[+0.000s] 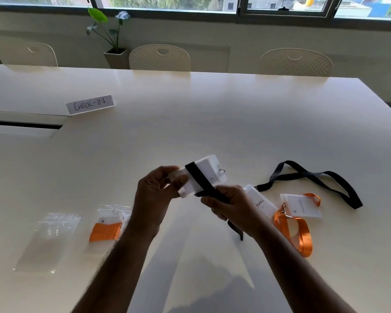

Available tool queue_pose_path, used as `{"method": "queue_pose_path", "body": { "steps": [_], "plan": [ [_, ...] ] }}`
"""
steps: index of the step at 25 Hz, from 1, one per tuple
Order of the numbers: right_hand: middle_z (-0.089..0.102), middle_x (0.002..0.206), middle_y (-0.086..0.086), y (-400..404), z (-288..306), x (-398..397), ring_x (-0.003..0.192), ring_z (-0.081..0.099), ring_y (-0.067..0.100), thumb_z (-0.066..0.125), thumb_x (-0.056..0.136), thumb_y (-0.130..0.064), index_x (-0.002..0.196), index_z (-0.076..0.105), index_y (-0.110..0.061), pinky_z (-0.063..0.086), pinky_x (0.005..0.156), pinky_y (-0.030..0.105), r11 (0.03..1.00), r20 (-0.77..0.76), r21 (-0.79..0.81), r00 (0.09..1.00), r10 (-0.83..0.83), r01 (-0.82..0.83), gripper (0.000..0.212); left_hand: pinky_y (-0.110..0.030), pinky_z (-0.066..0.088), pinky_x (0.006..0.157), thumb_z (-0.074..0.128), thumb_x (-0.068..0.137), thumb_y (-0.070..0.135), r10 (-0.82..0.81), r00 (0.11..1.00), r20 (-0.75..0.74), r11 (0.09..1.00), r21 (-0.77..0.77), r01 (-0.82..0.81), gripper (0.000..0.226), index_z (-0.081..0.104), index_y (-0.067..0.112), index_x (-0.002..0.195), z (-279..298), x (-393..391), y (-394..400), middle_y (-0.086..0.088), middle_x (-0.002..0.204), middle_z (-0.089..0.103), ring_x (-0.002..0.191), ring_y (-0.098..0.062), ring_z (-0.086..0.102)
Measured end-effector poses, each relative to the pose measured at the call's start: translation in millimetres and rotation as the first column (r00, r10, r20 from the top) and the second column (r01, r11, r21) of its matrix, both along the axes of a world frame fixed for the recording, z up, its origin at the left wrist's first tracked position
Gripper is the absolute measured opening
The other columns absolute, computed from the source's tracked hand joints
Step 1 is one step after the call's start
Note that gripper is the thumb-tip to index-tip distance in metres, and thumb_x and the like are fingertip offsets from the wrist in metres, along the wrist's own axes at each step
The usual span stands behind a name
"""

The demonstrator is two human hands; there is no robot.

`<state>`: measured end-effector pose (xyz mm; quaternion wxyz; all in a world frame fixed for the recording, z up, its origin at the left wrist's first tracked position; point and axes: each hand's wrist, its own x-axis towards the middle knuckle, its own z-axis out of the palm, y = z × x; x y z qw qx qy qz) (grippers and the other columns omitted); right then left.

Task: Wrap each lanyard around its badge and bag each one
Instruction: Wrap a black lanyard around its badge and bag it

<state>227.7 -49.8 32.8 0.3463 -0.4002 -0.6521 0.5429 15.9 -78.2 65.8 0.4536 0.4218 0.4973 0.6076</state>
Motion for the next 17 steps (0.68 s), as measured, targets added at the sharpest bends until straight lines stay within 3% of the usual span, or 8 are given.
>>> {"method": "queue_pose_path", "body": {
  "steps": [3, 6, 11, 15, 17],
  "plan": [
    [0.063, 0.061, 0.007, -4.8, -0.7, -2.1, 0.055, 0.052, 0.021, 0.068, 0.101, -0.016, 0.104, 0.082, -0.018, 0.046, 0.056, 0.029, 0.998, -0.058, -0.055, 0.998, 0.024, -0.027, 0.015, -0.033, 0.061, 0.067, 0.080, 0.085, 0.013, 0.088, 0.996, -0.032, 0.996, -0.021, -0.089, 0.013, 0.075, 0.019, 0.094, -3.7, 0.6, 5.5, 0.003, 0.085, 0.077, 0.080, -0.017, 0.074],
    [0.071, 0.072, 0.011, -11.4, -3.8, -1.1, 0.066, 0.063, 0.023, 0.067, 0.101, -0.015, 0.105, 0.082, -0.017, 0.055, 0.061, 0.033, 0.998, -0.045, -0.057, 0.999, 0.024, -0.027, 0.016, -0.035, 0.063, 0.068, 0.080, 0.088, 0.012, 0.123, 0.983, -0.133, 0.992, -0.021, -0.127, 0.012, 0.074, 0.018, 0.095, -7.5, 0.0, 11.3, 0.005, 0.080, 0.077, 0.074, -0.014, 0.072],
    [0.072, 0.072, 0.008, -16.4, 3.0, 4.0, 0.069, 0.067, 0.021, 0.067, 0.100, -0.023, 0.105, 0.081, -0.015, 0.057, 0.065, 0.037, 0.997, -0.004, -0.070, 1.000, 0.031, -0.031, 0.016, -0.039, 0.063, 0.072, 0.079, 0.091, 0.021, 0.137, 0.950, -0.282, 0.990, 0.001, -0.143, 0.011, 0.071, 0.024, 0.097, -12.4, 4.7, 21.0, 0.014, 0.083, 0.076, 0.071, -0.010, 0.073],
    [0.074, 0.077, 0.011, -21.2, 13.8, 8.7, 0.072, 0.070, 0.022, 0.070, 0.096, -0.032, 0.109, 0.080, -0.016, 0.058, 0.070, 0.042, 0.992, -0.037, -0.096, 0.996, 0.083, -0.086, 0.023, -0.046, 0.064, 0.072, 0.078, 0.092, 0.027, 0.191, 0.914, -0.359, 0.981, 0.040, -0.189, 0.010, 0.070, 0.026, 0.099, -14.3, 2.1, 33.2, 0.015, 0.086, 0.075, 0.075, -0.021, 0.075],
    [0.074, 0.079, 0.012, -24.0, 18.8, 11.7, 0.075, 0.071, 0.022, 0.070, 0.096, -0.032, 0.114, 0.078, -0.015, 0.059, 0.070, 0.038, 0.987, -0.068, -0.111, 0.991, 0.111, -0.119, 0.026, -0.046, 0.065, 0.072, 0.077, 0.093, 0.027, 0.213, 0.893, -0.397, 0.977, 0.070, -0.202, 0.010, 0.071, 0.024, 0.101, -14.9, 2.1, 37.1, 0.012, 0.088, 0.075, 0.075, -0.021, 0.074]
  ]
}}
